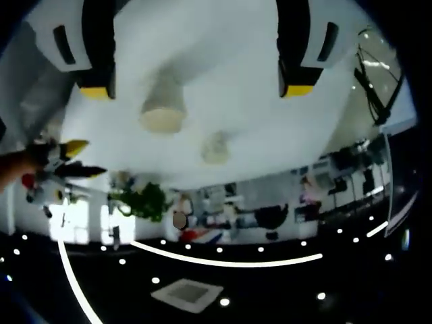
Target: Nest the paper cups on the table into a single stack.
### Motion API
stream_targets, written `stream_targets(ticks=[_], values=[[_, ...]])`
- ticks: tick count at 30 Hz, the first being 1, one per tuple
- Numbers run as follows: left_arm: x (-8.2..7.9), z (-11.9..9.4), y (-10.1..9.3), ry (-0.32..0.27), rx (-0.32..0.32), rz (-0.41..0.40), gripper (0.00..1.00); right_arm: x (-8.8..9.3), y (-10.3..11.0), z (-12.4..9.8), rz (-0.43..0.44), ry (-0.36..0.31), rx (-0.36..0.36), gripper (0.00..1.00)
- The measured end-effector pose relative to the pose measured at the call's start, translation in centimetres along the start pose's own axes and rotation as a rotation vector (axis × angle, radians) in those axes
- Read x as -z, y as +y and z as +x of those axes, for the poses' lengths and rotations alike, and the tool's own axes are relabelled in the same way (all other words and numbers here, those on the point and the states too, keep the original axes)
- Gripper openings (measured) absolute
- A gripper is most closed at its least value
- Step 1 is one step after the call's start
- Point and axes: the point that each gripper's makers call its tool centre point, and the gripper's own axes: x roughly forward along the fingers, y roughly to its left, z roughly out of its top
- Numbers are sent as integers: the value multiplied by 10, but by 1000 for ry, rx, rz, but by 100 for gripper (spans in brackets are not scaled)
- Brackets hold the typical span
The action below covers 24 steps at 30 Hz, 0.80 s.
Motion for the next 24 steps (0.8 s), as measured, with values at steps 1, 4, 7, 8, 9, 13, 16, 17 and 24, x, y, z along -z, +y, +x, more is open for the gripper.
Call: stream_targets(ticks=[1, 4, 7, 8, 9, 13, 16, 17, 24], values=[[4, 1, -3, 4, 1, -39, 100, 0, 0, 0, -1, 0, -1, 94], [10, 4, -10, 44, 14, 25, 100, 1, 3, -1, -7, 5, -4, 94], [6, 4, -19, 16, 52, 21, 100, 1, 0, -1, -10, 2, 4, 93], [7, 4, -20, 24, 51, 31, 100, 1, 0, -1, -7, 1, 7, 93], [7, 5, -19, 22, 47, 42, 100, 2, -2, -1, -2, 1, 11, 93], [4, 4, -18, 6, 43, 55, 100, 2, -6, 0, 16, -5, 15, 94], [4, 5, -17, 2, 41, 50, 100, 3, -9, 3, 21, -3, 20, 94], [6, 5, -20, 11, 56, 48, 100, 5, -11, 8, 15, -1, 28, 94], [12, 6, -36, 44, 95, 172, 100, -3, -13, 38, -16, 5, 9, 94]])
